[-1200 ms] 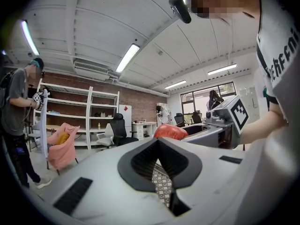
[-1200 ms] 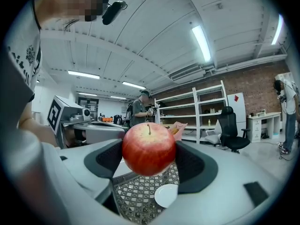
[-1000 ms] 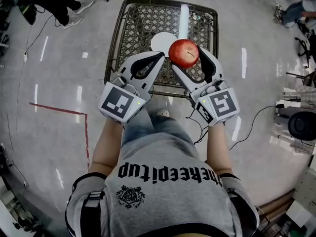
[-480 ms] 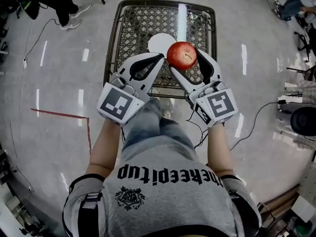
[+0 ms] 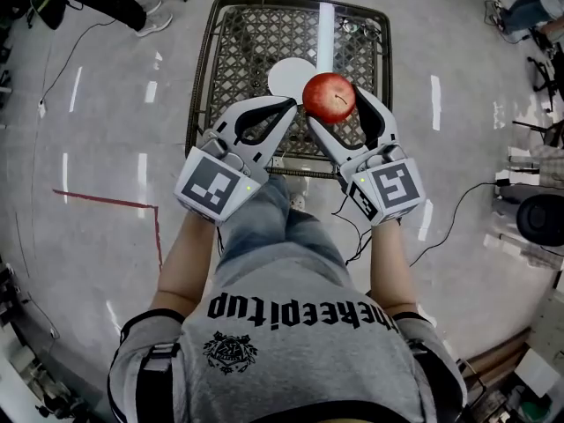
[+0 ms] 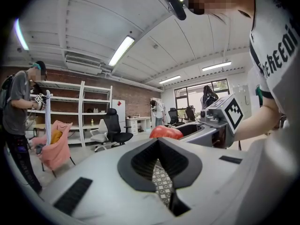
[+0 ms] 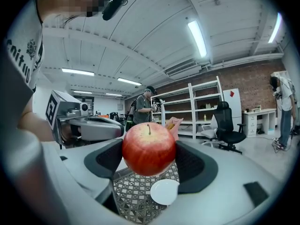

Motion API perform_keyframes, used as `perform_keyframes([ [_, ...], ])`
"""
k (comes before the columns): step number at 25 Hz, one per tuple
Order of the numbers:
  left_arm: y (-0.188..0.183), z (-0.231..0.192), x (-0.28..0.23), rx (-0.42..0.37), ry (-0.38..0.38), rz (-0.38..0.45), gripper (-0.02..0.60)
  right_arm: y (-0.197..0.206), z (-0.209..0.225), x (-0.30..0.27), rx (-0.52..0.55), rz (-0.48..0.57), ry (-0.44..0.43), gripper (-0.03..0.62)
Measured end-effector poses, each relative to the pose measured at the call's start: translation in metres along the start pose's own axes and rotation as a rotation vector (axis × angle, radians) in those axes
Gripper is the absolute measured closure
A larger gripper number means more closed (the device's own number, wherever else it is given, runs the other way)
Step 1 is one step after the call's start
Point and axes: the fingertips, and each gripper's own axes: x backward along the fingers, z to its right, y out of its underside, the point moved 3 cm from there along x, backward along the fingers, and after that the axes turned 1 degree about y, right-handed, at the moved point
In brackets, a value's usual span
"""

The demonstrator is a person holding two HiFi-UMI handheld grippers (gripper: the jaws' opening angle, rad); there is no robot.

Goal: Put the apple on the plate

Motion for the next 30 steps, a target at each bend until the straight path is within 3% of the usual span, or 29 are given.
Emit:
perform_keyframes([
  [30, 0.029, -0.061, -0.020, 0.102, -0.015, -0.059, 0.560, 0.026, 0.030, -0.069, -0.021, -0.097, 0.006, 0.221],
])
